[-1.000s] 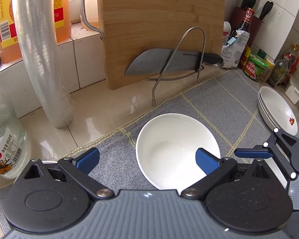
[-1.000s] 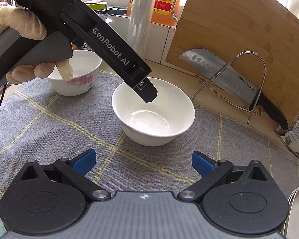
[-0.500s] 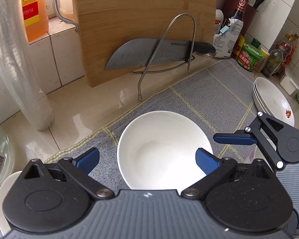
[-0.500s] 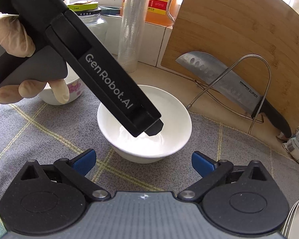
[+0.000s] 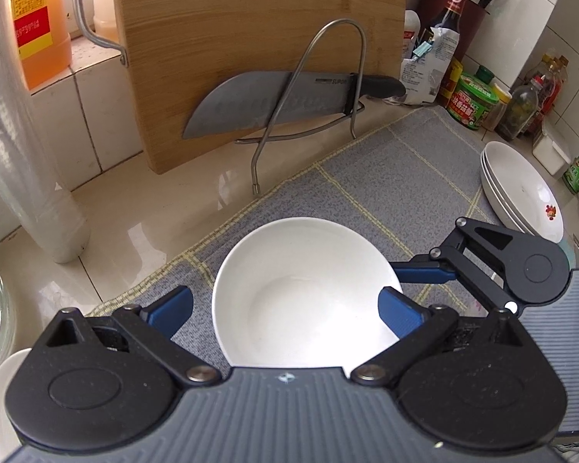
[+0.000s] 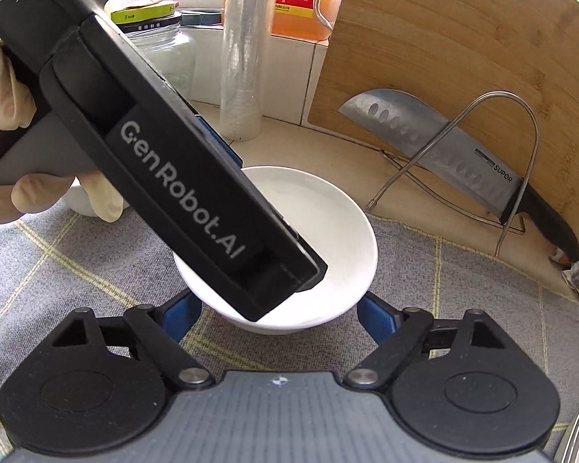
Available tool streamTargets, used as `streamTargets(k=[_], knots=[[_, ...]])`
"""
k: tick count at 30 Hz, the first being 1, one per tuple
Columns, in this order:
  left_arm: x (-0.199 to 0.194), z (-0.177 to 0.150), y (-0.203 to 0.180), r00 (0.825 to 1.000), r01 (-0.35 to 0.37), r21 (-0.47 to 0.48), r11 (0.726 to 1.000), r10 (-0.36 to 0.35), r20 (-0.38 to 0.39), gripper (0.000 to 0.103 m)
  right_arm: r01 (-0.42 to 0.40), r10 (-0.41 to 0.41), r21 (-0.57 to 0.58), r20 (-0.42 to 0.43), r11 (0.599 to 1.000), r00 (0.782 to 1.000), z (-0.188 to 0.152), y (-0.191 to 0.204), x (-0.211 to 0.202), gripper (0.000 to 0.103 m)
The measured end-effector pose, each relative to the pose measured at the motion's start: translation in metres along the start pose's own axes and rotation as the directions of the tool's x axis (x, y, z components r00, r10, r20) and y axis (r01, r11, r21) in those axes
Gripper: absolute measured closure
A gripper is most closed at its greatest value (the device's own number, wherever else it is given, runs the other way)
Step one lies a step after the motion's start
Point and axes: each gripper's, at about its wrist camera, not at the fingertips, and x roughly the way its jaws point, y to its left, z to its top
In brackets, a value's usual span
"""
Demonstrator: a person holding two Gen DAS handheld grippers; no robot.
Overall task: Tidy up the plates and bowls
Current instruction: 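Carry the held bowl with the left tool over the placed bowl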
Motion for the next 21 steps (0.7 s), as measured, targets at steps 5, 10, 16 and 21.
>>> streamTargets(k=[5,10,16,21], knots=[[-0.002,0.001,0.001,1.0,0.016,-0.005,1.0,-0.016,0.014,0.007,-0.01,0.01,0.0,0.002,1.0,1.0,-0.001,0.0,0.0,0.016],[0.0,0.002,0.001,0.999,0.033,-0.001,0.999,-0.033,0.004,0.016,-0.01,0.009,0.002,0.007,1.0,1.0,-0.001,0.0,0.0,0.016],[0.003,0.004,0.0,0.999,0.039,0.018,0.999,-0.039,-0.012,0.02,-0.008,0.008,0.002,0.009,1.0,1.0,-0.002,0.0,-0.001,0.016],[0.008,0.008,0.002,0.997,0.057,0.025,0.998,-0.056,-0.045,0.02,-0.009,0.009,0.002,0.011,1.0,1.0,-0.003,0.0,-0.002,0.016]])
